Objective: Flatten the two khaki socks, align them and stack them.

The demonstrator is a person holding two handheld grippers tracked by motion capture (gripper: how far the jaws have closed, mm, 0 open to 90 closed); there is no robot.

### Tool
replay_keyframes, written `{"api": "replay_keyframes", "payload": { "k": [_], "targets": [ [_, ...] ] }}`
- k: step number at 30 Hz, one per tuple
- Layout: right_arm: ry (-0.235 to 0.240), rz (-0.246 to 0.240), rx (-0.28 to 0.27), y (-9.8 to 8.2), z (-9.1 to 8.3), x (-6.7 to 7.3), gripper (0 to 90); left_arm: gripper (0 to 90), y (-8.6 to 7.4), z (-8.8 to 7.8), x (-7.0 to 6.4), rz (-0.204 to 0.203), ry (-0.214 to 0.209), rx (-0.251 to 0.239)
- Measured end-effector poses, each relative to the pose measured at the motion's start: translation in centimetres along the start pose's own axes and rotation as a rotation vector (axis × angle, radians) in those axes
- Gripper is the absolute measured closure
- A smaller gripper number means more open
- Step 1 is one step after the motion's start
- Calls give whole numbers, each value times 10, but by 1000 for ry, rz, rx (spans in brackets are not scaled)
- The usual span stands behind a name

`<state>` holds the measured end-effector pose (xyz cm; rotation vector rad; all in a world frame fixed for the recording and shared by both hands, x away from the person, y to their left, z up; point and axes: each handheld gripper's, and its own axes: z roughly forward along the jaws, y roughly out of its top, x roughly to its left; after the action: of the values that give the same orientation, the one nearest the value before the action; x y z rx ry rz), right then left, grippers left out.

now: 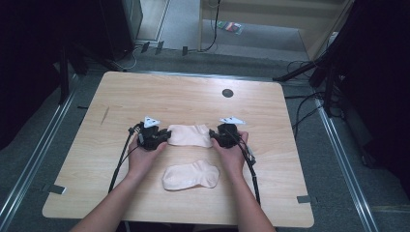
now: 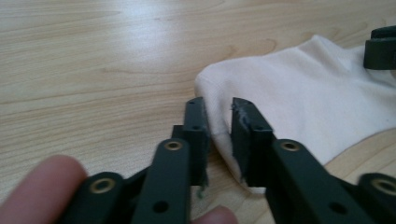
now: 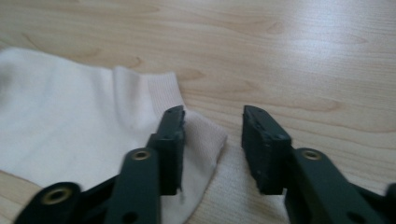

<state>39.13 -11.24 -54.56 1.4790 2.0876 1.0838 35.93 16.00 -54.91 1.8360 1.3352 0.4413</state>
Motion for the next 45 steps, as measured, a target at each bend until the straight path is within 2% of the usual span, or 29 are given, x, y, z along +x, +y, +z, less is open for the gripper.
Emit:
{"api": "replay_keyframes", "payload": {
  "k": [2,3,6,7,8,11,17,19,25,37,45],
  "targets": [
    [5,-9,2,-1,0,2,741,876,0,0,0,10,4,11],
    [17,-10,10,-2,-1,3,805,887,0,-1,-2,19,3,23],
    [24,-19,13,-1,-3,4,875,894,0,-4,-1,23,-15,30],
    [24,-19,13,-1,-3,4,875,896,0,-4,-1,23,-15,30],
    [34,-30,13,-1,-6,6,881,897,1,-7,0,11,-35,20],
    [44,-25,9,-1,-11,6,883,898,2,-14,1,10,-58,0],
    [50,-19,-16,1,-22,4,886,899,4,-25,0,12,-70,-24],
    [64,-11,-37,4,-33,5,888,899,2,-31,0,12,-79,-32],
    [79,-26,-60,4,-49,7,889,900,-2,-43,2,2,-95,-52],
    [125,-18,-84,-10,-79,14,889,900,-16,-74,-6,13,-130,-90],
    [157,-19,-76,-26,-94,16,889,900,-30,-94,-12,18,-159,-89]
  ]
}}
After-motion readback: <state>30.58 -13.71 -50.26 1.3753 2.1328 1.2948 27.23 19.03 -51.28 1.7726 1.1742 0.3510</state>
